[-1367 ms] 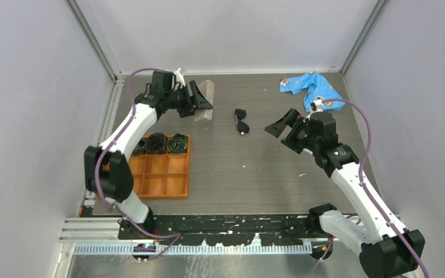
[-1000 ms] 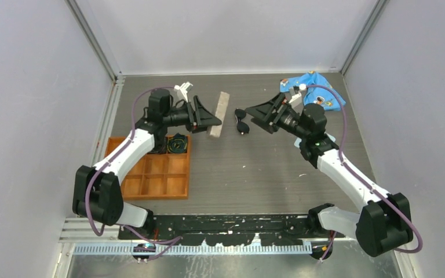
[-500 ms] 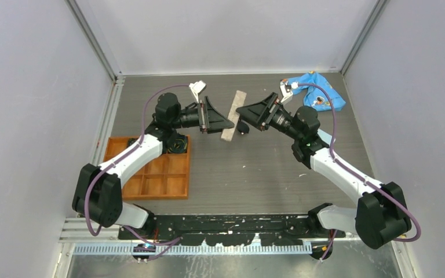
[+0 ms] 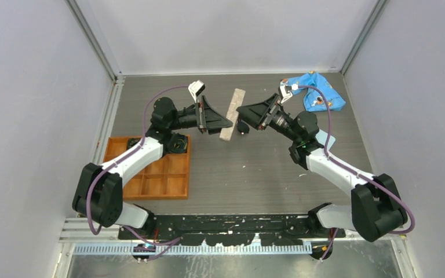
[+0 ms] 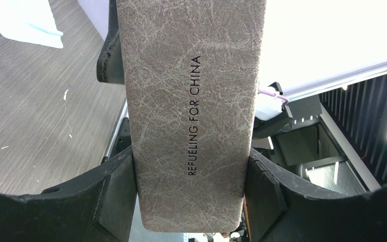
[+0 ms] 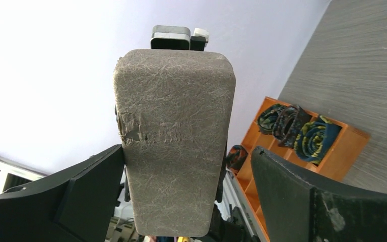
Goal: Organize the sunglasses
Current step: Open the sunglasses case.
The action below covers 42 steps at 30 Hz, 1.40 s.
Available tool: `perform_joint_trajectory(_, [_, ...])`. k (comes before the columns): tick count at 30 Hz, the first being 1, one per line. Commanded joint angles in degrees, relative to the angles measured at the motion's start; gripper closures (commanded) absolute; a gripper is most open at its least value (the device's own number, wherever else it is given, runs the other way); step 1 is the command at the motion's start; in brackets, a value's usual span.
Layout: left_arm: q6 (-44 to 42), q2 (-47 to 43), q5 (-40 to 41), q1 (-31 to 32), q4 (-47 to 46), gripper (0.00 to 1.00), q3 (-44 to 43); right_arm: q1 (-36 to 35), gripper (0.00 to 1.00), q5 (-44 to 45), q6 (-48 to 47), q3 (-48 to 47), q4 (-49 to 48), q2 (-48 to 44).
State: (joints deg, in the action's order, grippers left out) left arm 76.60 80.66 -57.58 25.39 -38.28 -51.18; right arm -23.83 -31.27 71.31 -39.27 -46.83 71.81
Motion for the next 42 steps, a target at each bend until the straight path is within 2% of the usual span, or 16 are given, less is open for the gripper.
perform_joint_trajectory(1, [2.6, -1.0, -1.8, -0.1, -7.1, 1.00, -1.2, -0.3, 0.01, -2.3, 5.5, -1.4, -10.8, 3.1])
perform_joint_trajectory(8, [2.7, -1.7, -1.2, -0.1, -6.7, 1.00, -0.2, -1.9, 0.09, -1.6, 5.4, -1.6, -11.8, 3.6])
perform_joint_trajectory(11, [2.8, -1.4, -0.9, -0.1, -6.7, 1.00, 0.4, -2.8, 0.16, -1.0, 4.4, -1.9, -10.3, 3.4])
perform_joint_trajectory(15, [2.8, -1.5, -0.2, -0.1, -6.4, 1.00, 0.8, -3.4, 0.16, 0.0, 4.5, -2.1, -10.1, 3.8])
perform_joint_trajectory(17, [2.8, -1.6, 0.0, -0.1, -6.0, 1.00, 0.8, -3.7, 0.24, 0.9, 4.9, -2.1, -10.4, 4.2])
perform_joint_trajectory(24, [0.5, -3.3, 0.2, -0.2, -2.8, 0.98, 1.4, -3.9, 0.74, 2.7, 7.3, 0.5, -16.7, 4.8])
perform_joint_trajectory(26, [0.3, -3.9, 0.2, -0.3, -1.8, 0.85, 1.6, -3.9, 0.96, 2.4, 7.4, 0.6, -16.9, 5.0])
perform_joint_trajectory(27, [0.0, -4.1, 0.2, -0.4, -1.2, 0.75, 1.6, -4.0, 0.99, 2.3, 7.3, 0.7, -16.8, 5.1])
perform_joint_trajectory(29, [-0.2, -4.2, 0.3, -0.6, -0.4, 0.61, 1.4, -3.9, 0.99, 2.4, 6.9, 0.8, -16.7, 5.2])
perform_joint_trajectory(30, [-0.1, -4.0, 0.2, -0.8, -0.2, 0.58, 1.2, -3.9, 0.99, 2.5, 6.9, 0.8, -16.7, 5.2])
perform_joint_trajectory(35, [1.0, -3.6, -0.1, -1.0, -2.0, 0.53, 1.3, -3.9, 0.99, 1.8, 6.3, 0.6, -16.8, 5.2])
perform_joint_trajectory(42, [1.9, -1.9, -1.1, -1.2, -3.2, 0.31, 0.2, -3.9, 1.00, 1.6, 5.2, 0.8, -15.9, 5.5])
